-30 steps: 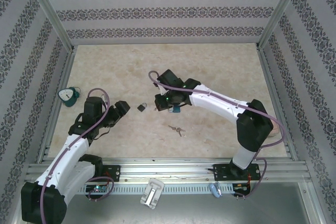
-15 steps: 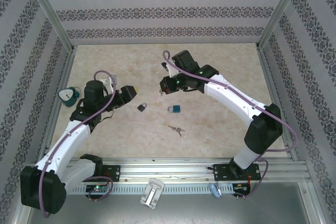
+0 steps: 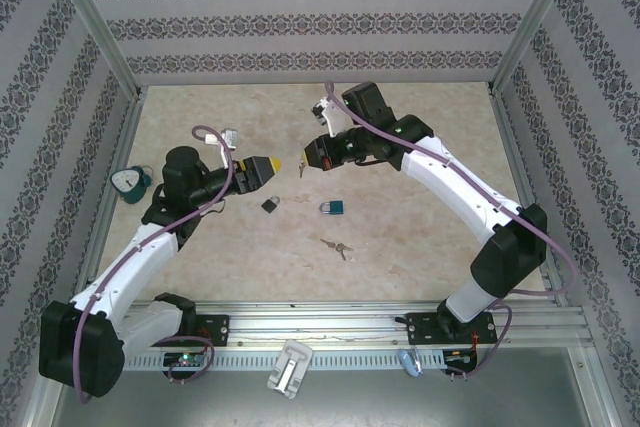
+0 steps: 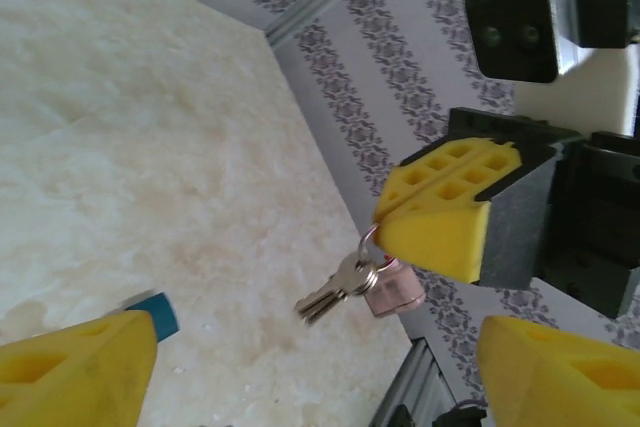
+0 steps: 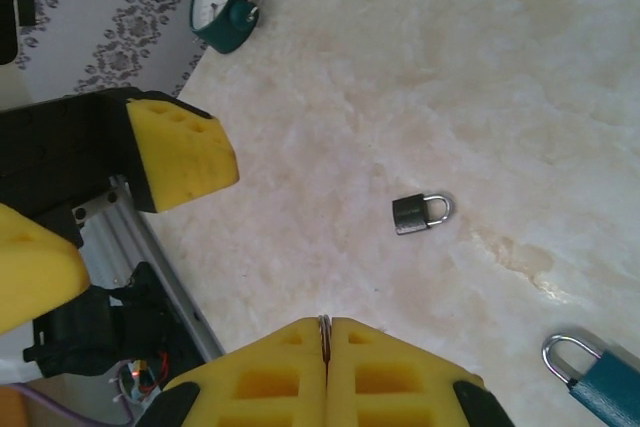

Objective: Unlock with the key

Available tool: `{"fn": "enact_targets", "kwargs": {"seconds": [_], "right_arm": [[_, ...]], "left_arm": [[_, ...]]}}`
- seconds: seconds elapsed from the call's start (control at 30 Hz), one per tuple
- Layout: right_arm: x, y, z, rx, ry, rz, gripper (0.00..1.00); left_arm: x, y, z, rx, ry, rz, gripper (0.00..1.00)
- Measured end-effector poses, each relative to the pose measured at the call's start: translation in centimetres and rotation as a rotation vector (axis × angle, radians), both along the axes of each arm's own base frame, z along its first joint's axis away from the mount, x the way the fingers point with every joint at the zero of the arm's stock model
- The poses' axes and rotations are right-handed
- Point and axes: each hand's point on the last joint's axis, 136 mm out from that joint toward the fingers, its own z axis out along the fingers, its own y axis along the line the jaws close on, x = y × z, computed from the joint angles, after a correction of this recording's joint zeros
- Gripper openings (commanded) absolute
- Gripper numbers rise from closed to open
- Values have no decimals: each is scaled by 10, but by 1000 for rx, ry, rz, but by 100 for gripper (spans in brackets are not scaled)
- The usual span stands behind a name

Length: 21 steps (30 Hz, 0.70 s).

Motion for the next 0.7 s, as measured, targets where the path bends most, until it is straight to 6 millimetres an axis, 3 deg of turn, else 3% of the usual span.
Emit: {"fn": "enact_targets", "kwargs": {"seconds": [0.27, 0.47, 0.7], "right_arm": [[-10, 7, 14, 71, 21, 47, 0], [-12, 13, 23, 120, 32, 67, 0], [-15, 18, 26, 161, 47, 86, 0]], "left_arm": [[-16, -24, 18, -49, -85, -105, 90], [-23, -46, 9, -48, -68, -173, 82], [-26, -54, 13, -55, -88, -195, 79]]}}
